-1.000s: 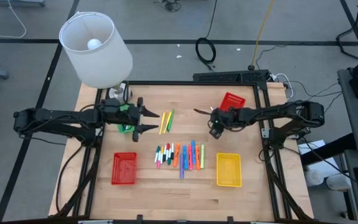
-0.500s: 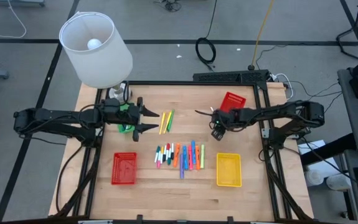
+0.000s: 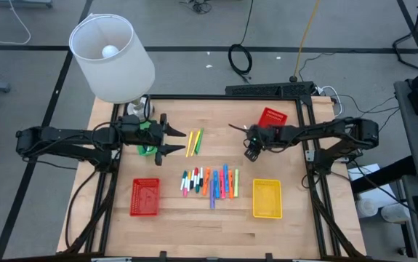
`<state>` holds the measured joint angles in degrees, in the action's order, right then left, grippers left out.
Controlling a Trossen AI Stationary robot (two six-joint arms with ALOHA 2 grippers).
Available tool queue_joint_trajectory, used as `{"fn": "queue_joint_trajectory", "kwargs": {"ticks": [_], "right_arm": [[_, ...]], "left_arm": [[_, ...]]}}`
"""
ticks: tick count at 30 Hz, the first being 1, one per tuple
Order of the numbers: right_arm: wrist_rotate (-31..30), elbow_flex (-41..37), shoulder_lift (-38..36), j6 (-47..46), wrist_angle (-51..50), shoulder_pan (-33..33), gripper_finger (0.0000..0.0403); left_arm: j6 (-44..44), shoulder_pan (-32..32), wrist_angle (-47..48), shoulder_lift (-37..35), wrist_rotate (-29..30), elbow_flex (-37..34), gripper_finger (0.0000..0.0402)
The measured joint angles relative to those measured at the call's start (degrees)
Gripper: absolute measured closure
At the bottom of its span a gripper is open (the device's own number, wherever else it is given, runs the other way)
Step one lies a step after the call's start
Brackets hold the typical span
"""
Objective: Pick & Place Markers
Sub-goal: Put the blue marker pen into the green basket
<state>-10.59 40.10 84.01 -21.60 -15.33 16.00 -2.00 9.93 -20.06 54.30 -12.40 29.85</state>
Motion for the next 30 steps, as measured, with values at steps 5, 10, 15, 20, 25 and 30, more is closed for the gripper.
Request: {"fn": "queue_joint_trajectory", "kwargs": {"ticks": [5, 10, 15, 20, 25, 30], "right_arm": [[-0.1, 0.0, 1.2, 1.6, 1.6, 2.5, 0.0197], [0.1, 0.0, 3.3, 2.5, 3.6, 3.1, 0.0197], [0.1, 0.0, 3.7, 3.0, 4.4, 3.1, 0.0197], [0.1, 0.0, 3.7, 3.1, 4.6, 3.1, 0.0197], [0.2, 0.0, 3.8, 4.3, 7.1, 3.2, 0.0198], [0.4, 0.0, 3.8, 4.3, 5.7, 3.2, 0.0224]], "left_arm": [[0.0, 0.0, 0.0, 0.0, 0.0, 0.0, 0.019], [0.0, 0.0, 0.0, 0.0, 0.0, 0.0, 0.019], [0.4, 0.0, 0.0, 0.0, 0.0, 0.0, 0.019], [0.5, 0.0, 0.0, 0.0, 0.0, 0.0, 0.019], [0.6, 0.0, 0.0, 0.0, 0.0, 0.0, 0.019], [0.7, 0.0, 0.0, 0.0, 0.0, 0.0, 0.019]]}}
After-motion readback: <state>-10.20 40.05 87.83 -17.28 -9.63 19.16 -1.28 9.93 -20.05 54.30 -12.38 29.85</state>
